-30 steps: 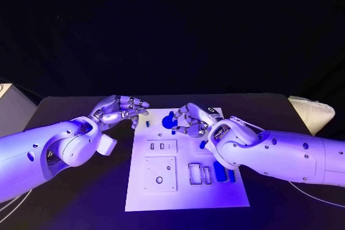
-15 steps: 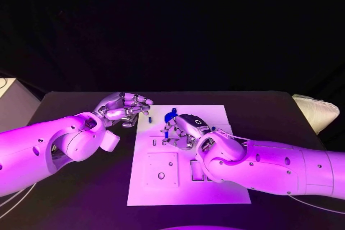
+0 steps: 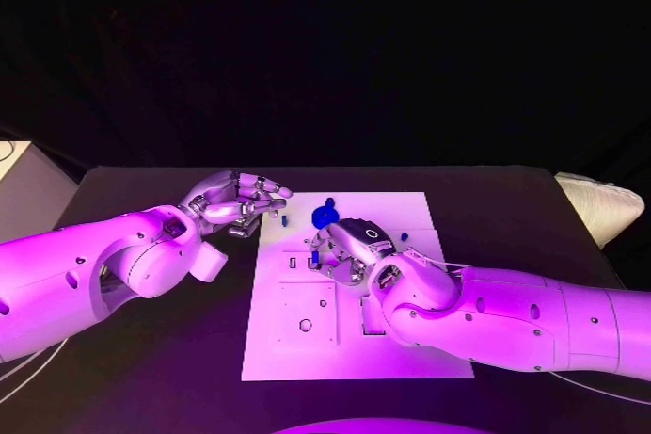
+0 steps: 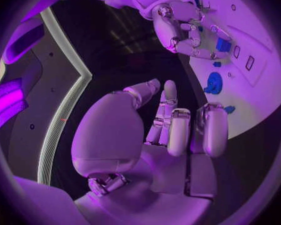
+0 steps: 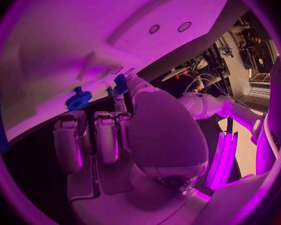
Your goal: Assemble the parts on the task board
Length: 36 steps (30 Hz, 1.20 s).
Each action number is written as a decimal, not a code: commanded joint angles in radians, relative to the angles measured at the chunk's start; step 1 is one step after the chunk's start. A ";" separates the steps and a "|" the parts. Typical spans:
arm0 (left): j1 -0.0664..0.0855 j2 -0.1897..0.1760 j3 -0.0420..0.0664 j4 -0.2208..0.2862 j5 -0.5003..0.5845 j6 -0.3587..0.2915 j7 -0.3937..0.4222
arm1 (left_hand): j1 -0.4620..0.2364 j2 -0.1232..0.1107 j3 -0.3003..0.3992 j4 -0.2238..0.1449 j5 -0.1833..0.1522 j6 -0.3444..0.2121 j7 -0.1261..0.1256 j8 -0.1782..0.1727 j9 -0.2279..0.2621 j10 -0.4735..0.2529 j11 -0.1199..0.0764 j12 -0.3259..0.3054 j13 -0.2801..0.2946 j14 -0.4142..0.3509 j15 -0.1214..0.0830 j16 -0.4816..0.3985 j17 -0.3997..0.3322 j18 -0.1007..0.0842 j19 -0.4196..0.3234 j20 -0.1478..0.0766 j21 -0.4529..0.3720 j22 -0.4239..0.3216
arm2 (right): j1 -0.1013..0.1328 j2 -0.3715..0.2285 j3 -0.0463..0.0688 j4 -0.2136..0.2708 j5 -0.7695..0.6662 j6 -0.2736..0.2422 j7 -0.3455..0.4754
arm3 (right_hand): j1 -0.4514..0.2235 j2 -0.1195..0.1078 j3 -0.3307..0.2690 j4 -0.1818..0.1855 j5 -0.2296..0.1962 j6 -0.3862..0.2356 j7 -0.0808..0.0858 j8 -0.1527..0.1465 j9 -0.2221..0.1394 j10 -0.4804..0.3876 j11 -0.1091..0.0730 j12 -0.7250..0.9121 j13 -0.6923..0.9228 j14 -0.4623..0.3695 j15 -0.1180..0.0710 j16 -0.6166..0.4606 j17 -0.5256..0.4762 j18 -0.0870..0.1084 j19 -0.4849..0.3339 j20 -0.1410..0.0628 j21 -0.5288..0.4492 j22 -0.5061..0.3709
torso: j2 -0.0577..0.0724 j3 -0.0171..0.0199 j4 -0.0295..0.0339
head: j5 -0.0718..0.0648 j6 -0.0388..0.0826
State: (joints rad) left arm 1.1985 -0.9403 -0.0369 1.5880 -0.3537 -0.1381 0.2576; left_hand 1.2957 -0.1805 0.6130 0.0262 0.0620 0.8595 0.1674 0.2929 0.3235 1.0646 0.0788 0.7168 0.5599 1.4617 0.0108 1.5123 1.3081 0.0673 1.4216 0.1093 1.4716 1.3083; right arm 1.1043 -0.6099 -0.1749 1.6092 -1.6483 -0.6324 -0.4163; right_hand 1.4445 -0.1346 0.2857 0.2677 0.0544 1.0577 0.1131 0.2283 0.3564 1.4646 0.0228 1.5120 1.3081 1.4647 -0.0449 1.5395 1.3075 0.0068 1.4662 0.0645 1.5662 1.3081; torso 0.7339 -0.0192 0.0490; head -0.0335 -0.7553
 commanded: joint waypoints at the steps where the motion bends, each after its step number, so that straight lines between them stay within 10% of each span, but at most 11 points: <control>1: 0.000 0.001 0.000 0.001 -0.023 0.013 -0.012 | -0.010 -0.001 0.007 -0.002 -0.002 -0.003 -0.002 0.007 0.002 -0.011 -0.001 0.006 0.003 0.070 0.000 0.005 0.180 -0.018 0.007 0.000 0.005 0.035 | -0.004 0.001 0.000 -0.003 -0.047 0.013 -0.016 | -0.004 -0.007 0.004 0.003 0.007 0.021 -0.021 0.005 0.028 0.069 -0.008 0.004 0.221 0.090 -0.007 0.000 0.196 -0.007 0.105 -0.009 0.005 0.263 | 0.000 -0.0006 0.0005 | -0.001 -0.005; 36: 0.000 0.002 -0.001 -0.005 -0.025 0.030 -0.019 | -0.010 -0.001 0.009 -0.002 -0.002 -0.006 -0.001 0.006 0.002 -0.020 0.000 0.008 0.006 0.066 0.001 0.000 0.173 -0.017 0.004 0.000 0.003 0.031 | -0.021 0.013 0.000 -0.037 -0.062 0.026 -0.026 | -0.043 -0.043 -0.004 0.018 0.003 -0.004 -0.011 0.007 0.024 0.060 0.000 -0.010 0.212 0.089 -0.002 -0.003 0.191 -0.007 0.105 -0.007 0.005 0.263 | -0.002 -0.0010 0.0000 | -0.001 -0.017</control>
State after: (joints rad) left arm 1.1983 -0.9401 -0.0382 1.5815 -0.3754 -0.1300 0.2375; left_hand 1.2958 -0.1804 0.6157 0.0234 0.0620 0.8595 0.1674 0.2929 0.3240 1.0519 0.0766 0.7195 0.5639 1.4617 0.0108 1.5122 1.3077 0.0674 1.4242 0.1091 1.4714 1.3078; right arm 1.0853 -0.5980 -0.1738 1.5734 -1.6975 -0.6252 -0.4389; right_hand 1.4054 -0.1738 0.2836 0.2811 0.0581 1.0607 0.1002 0.2323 0.3842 1.4646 0.0228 1.5077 1.3077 1.4647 -0.0449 1.5395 1.3073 0.0068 1.4662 0.0646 1.5662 1.3075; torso 0.7321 -0.0202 0.0491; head -0.0335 -0.7721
